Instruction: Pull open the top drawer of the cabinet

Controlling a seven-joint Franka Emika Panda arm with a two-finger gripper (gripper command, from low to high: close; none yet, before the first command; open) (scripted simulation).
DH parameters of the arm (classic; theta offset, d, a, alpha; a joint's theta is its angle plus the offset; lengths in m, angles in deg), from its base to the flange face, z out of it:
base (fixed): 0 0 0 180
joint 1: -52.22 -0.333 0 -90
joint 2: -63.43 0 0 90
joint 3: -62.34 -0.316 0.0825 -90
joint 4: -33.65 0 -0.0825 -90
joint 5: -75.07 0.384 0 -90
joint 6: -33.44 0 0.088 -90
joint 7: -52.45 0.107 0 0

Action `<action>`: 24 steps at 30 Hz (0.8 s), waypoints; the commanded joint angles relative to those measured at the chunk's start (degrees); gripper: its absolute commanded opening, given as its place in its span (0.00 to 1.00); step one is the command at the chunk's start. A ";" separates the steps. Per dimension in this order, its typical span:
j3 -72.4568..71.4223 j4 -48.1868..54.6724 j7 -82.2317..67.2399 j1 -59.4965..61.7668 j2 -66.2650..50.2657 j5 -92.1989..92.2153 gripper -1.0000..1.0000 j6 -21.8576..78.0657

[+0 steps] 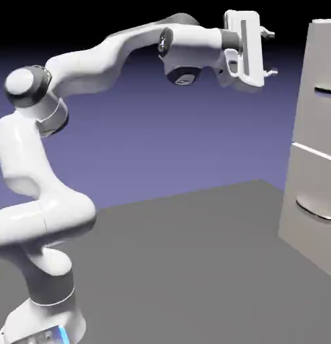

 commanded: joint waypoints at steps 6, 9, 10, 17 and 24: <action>-9.15 7.38 0.73 12.28 2.45 14.95 0.50 2.37; -13.72 11.08 1.10 18.42 3.67 22.43 0.50 3.55; -15.25 12.31 1.22 20.46 4.08 24.92 0.50 3.95; -22.41 21.08 3.88 31.51 6.85 33.63 0.50 4.55; -25.80 30.92 9.11 39.49 9.80 32.06 0.00 2.47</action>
